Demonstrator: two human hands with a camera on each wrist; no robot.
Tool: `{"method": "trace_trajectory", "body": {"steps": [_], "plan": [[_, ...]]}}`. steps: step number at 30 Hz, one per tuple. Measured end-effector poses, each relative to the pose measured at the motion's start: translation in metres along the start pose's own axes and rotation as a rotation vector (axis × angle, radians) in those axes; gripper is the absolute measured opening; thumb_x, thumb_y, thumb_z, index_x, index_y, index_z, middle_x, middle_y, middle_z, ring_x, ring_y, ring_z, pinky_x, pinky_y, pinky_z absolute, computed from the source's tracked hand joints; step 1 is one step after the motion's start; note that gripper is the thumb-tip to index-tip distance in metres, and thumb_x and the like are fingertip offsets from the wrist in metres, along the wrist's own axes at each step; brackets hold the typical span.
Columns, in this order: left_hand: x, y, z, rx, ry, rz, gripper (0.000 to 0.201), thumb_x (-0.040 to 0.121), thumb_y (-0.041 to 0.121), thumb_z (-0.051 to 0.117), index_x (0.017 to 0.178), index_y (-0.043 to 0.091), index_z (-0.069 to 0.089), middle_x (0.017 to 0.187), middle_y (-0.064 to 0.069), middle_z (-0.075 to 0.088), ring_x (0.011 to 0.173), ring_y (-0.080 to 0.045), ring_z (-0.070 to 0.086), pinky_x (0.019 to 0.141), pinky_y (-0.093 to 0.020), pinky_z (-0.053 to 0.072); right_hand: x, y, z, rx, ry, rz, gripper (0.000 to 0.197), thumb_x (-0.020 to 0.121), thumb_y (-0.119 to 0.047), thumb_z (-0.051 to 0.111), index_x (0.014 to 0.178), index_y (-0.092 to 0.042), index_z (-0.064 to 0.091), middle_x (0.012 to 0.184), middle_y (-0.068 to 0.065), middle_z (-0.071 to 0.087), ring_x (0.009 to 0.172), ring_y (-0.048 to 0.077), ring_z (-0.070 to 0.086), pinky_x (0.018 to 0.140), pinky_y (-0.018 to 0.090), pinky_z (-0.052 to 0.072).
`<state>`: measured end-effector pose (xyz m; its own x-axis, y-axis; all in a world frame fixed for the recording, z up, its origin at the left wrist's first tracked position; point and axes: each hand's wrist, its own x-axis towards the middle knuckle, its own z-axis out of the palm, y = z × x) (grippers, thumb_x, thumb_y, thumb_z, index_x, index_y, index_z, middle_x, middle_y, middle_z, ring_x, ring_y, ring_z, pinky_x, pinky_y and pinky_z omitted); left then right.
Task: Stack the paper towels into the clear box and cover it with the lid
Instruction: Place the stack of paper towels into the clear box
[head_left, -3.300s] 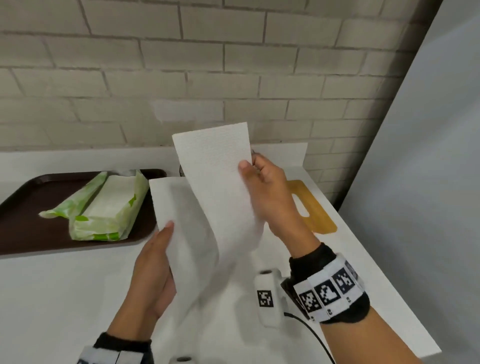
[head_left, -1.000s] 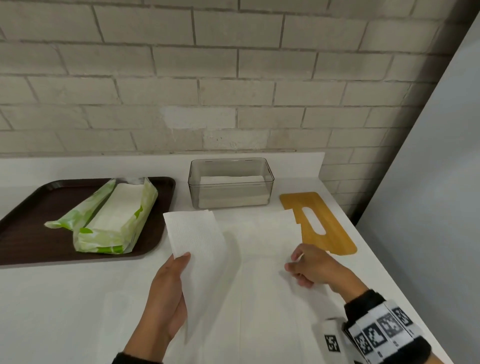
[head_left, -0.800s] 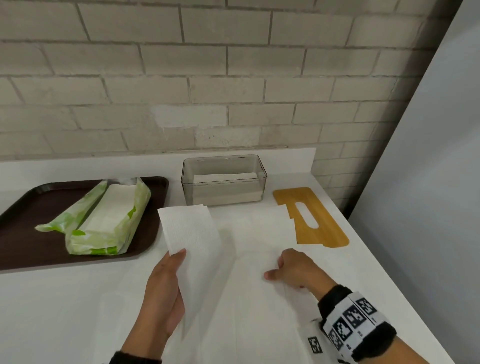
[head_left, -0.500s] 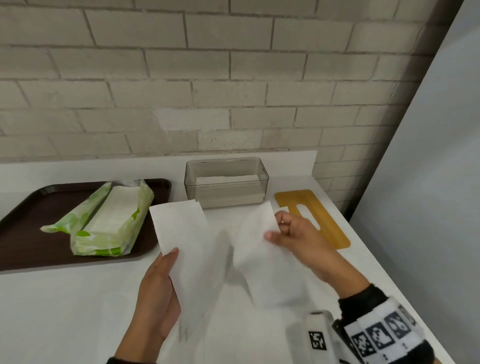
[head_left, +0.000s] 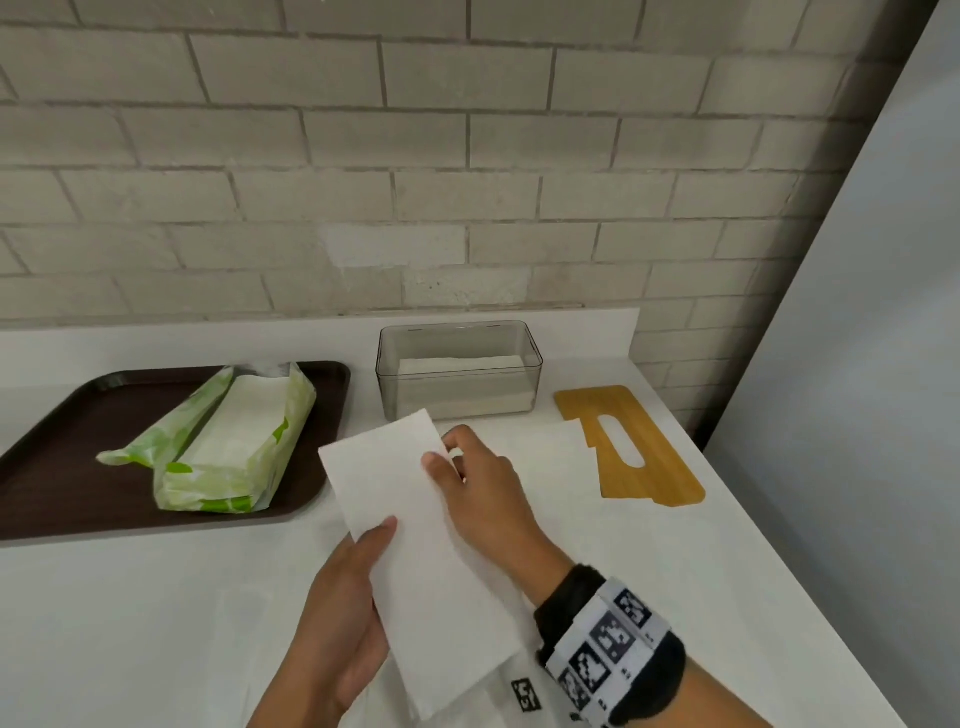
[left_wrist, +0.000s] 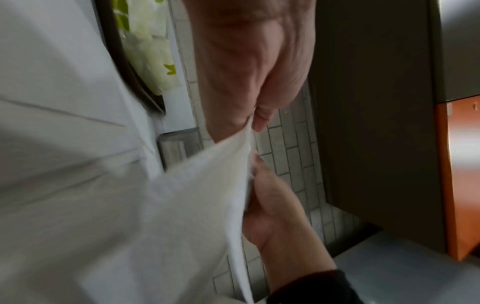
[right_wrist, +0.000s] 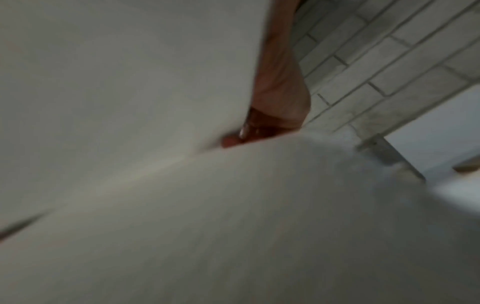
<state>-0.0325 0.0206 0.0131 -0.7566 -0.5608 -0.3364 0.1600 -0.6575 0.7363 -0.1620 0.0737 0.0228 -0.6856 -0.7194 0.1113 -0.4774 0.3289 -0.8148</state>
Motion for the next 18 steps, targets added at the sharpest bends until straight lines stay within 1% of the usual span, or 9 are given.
{"method": "trace_trajectory", "body": {"steps": [3,5,7,10,11,12,14,16,18], "plan": [[-0.002,0.001,-0.013,-0.005,0.080,0.010,0.030,0.094,0.014,0.048,0.122,0.006,0.057,0.108,-0.016,0.070,0.101,-0.034,0.065,0.078,-0.045,0.050,0.027,0.021,-0.017,0.158,0.011,0.133,0.004,0.094,-0.019,0.051,0.091,-0.021,0.052,0.079,0.000,0.058,0.063,0.013,0.052,0.054,0.023,0.043],[-0.006,0.003,-0.020,-0.008,0.106,0.024,0.029,0.093,0.013,0.049,0.120,0.005,0.058,0.108,-0.017,0.070,0.101,-0.035,0.065,0.079,-0.045,0.050,0.050,0.051,-0.033,0.162,0.081,0.264,0.011,0.092,-0.006,0.049,0.094,-0.016,0.051,0.086,0.004,0.055,0.066,0.016,0.052,0.053,0.023,0.045],[-0.009,0.004,-0.026,-0.007,0.109,0.045,0.028,0.093,0.013,0.049,0.118,0.006,0.059,0.107,-0.016,0.071,0.101,-0.034,0.065,0.080,-0.045,0.049,0.069,0.081,-0.046,0.059,0.113,0.401,0.014,0.089,0.002,0.044,0.092,-0.010,0.052,0.089,0.008,0.052,0.073,0.021,0.053,0.059,0.028,0.045],[-0.012,0.003,-0.029,-0.018,0.086,0.057,0.028,0.093,0.011,0.047,0.118,0.006,0.059,0.108,-0.017,0.071,0.101,-0.034,0.065,0.080,-0.045,0.049,0.074,0.105,-0.044,-0.219,-0.035,0.550,0.013,0.089,-0.011,0.051,0.078,-0.004,0.050,0.077,0.006,0.051,0.071,0.022,0.052,0.065,0.028,0.043],[-0.012,0.002,-0.030,-0.019,0.086,0.057,0.029,0.093,0.010,0.047,0.119,0.006,0.059,0.108,-0.017,0.070,0.102,-0.034,0.064,0.081,-0.045,0.048,0.073,0.107,-0.040,-0.263,-0.085,0.586,0.019,0.089,-0.022,0.056,0.087,-0.004,0.052,0.085,0.007,0.055,0.083,0.024,0.056,0.074,0.030,0.046],[-0.011,0.001,-0.030,-0.016,0.092,0.057,0.030,0.093,0.010,0.047,0.120,0.006,0.058,0.109,-0.017,0.070,0.103,-0.035,0.064,0.082,-0.045,0.048,0.072,0.109,-0.034,-0.309,-0.107,0.614,0.037,0.086,-0.035,0.061,0.103,-0.003,0.053,0.102,0.009,0.057,0.101,0.028,0.055,0.087,0.033,0.045],[-0.009,0.000,-0.031,-0.011,0.102,0.061,0.031,0.092,0.009,0.047,0.122,0.005,0.058,0.110,-0.018,0.069,0.105,-0.036,0.062,0.085,-0.046,0.048,0.073,0.108,-0.022,-0.443,-0.146,0.641,0.068,0.078,-0.051,0.064,0.127,-0.008,0.045,0.131,0.011,0.046,0.127,0.032,0.039,0.105,0.042,0.034],[-0.008,0.000,-0.031,-0.016,0.090,0.061,0.031,0.092,0.009,0.048,0.122,0.005,0.058,0.111,-0.019,0.069,0.106,-0.037,0.062,0.087,-0.047,0.047,0.073,0.103,-0.012,-0.518,-0.168,0.640,0.073,0.077,-0.050,0.065,0.135,-0.013,0.038,0.139,0.009,0.037,0.133,0.032,0.029,0.107,0.046,0.028],[-0.007,0.000,-0.032,-0.019,0.078,0.062,0.031,0.092,0.009,0.048,0.121,0.005,0.058,0.112,-0.020,0.068,0.107,-0.037,0.061,0.090,-0.047,0.047,0.073,0.100,-0.008,-0.512,-0.142,0.632,0.063,0.080,-0.041,0.065,0.133,-0.016,0.041,0.138,0.006,0.040,0.132,0.031,0.029,0.104,0.046,0.028]]}}
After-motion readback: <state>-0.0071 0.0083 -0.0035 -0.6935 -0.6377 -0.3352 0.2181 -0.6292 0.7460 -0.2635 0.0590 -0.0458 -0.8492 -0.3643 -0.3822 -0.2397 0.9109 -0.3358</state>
